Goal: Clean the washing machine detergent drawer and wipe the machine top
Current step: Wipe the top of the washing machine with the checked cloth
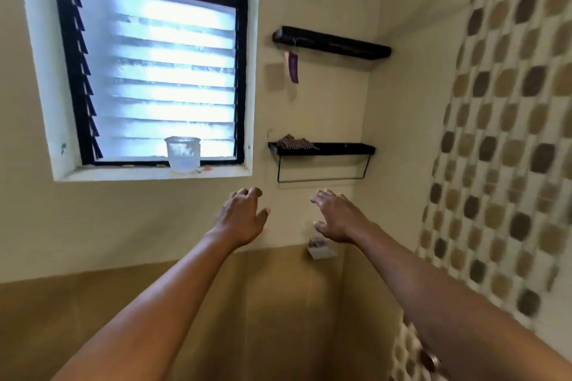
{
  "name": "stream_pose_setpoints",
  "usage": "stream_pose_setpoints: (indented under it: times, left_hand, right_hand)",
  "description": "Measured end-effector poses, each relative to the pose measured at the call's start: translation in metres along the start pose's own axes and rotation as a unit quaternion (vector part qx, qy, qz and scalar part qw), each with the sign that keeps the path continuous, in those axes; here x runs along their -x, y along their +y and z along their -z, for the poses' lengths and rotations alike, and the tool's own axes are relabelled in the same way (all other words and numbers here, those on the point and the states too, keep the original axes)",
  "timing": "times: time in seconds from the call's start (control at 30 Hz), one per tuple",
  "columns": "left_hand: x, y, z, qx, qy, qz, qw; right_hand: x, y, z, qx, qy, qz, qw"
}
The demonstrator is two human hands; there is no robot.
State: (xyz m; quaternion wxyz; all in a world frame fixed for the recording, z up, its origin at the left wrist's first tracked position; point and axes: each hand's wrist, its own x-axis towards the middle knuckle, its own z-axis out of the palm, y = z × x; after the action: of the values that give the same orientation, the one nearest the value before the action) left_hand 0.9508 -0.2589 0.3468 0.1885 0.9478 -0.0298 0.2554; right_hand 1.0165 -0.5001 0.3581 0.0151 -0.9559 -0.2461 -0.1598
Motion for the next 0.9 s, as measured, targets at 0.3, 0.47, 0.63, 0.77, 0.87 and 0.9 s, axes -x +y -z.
stream_pose_setpoints:
  times: [0.3, 0.47, 0.63, 0.77, 0.87, 0.9]
  left_hand:
    - [-0.158, -0.024, -0.037, -0.023, 0.072, 0.006, 0.997]
    - [-0.205, -0.045, -0.067, -0.036, 0.075, 0.028, 0.996]
    - [-0.222, -0.059, -0.081, -0.043, 0.074, 0.057, 0.995]
    - [-0.225, -0.062, -0.082, -0.042, 0.070, 0.078, 0.994]
    - [-0.224, -0.059, -0.079, -0.038, 0.078, 0.078, 0.993]
    - [-0.223, -0.057, -0.077, -0.039, 0.079, 0.071, 0.994]
  right_hand:
    - [-0.214, 0.054, 0.039, -0.017, 0.177, 0.036, 0.983]
    - [-0.310, 0.057, 0.028, -0.071, 0.174, -0.022, 0.982]
    - [-0.351, 0.053, -0.002, -0.085, 0.088, -0.052, 0.991]
    - [-0.356, 0.058, -0.003, -0.102, 0.120, -0.075, 0.985]
    - [-0.350, 0.068, 0.007, -0.178, 0.163, -0.116, 0.963]
    - [-0.346, 0.071, 0.013, -0.215, 0.207, -0.130, 0.945]
